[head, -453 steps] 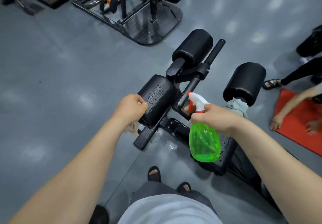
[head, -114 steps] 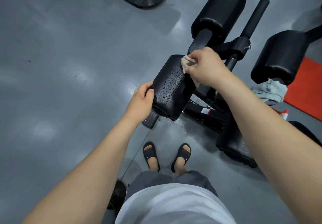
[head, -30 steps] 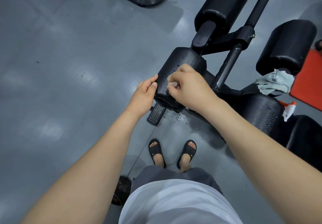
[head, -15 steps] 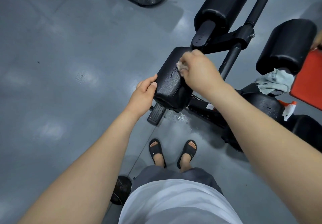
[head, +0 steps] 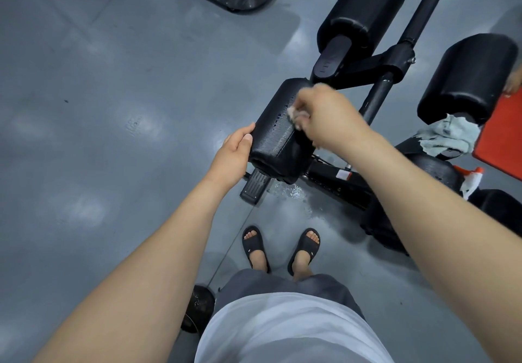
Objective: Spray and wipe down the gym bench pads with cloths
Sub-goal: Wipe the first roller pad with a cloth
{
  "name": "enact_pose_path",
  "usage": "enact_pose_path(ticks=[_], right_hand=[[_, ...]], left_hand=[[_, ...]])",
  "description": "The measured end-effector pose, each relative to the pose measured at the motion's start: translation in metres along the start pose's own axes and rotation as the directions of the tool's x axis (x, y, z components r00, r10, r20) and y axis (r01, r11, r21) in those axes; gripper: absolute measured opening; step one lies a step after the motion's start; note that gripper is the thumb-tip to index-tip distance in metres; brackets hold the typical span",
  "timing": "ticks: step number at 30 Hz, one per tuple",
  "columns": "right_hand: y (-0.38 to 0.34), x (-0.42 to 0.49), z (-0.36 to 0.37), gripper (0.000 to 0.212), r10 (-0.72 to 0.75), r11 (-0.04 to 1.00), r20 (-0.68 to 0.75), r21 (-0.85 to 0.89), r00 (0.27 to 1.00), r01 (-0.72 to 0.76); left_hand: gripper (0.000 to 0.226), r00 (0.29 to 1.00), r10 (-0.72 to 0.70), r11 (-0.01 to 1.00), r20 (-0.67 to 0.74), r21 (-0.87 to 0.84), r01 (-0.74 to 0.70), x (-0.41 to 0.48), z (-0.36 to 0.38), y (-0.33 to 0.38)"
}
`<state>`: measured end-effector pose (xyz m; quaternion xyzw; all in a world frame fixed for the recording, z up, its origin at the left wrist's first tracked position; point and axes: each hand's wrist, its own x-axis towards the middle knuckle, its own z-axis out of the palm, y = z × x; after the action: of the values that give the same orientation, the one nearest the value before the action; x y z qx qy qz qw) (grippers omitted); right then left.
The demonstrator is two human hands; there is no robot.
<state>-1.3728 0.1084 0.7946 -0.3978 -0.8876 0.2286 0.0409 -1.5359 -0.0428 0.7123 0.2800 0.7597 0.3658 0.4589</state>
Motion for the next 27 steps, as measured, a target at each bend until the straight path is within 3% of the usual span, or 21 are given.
enact_pose_path(ticks=[3, 6, 13, 17, 23, 27], right_hand=[[0.016, 0.020, -0.007, 0.021, 0.103, 0.994, -0.049, -0.031, 0.993, -0.104], [0.005, 0.008, -0.001, 0.015, 0.114, 0.993, -0.055, -0.018, 0.992, -0.115], [-0.019, -0.037, 0.014, 0.008, -0.187, 0.981, 0.095, 0.067, 0.978, 0.181], [0.000, 0.000, 0.004, 0.012, -0.127, 0.992, 0.042, 0.004, 0.991, 0.127], [0.020, 0.039, -0.008, 0.017, 0.088, 0.995, -0.090, -0.040, 0.992, -0.092], [-0.003, 0.017, 0.003, 0.014, 0.031, 0.999, -0.041, -0.025, 0.999, -0.032]], left_hand=[[0.042, 1.000, 0.004, 1.000, -0.009, 0.003, -0.004, 0.000, 0.002, -0.001], [0.041, 1.000, -0.006, 1.000, -0.010, -0.006, 0.006, -0.001, 0.004, -0.001], [0.043, 0.999, -0.024, 1.000, -0.041, -0.019, 0.023, -0.001, 0.008, 0.005], [0.038, 0.996, 0.023, 1.000, -0.082, 0.005, -0.023, -0.003, 0.012, 0.009], [0.039, 0.984, 0.100, 0.990, -0.145, 0.110, -0.085, -0.010, 0.020, 0.011], [0.039, 0.983, 0.098, 0.991, -0.157, 0.105, -0.082, -0.012, 0.021, 0.010]])
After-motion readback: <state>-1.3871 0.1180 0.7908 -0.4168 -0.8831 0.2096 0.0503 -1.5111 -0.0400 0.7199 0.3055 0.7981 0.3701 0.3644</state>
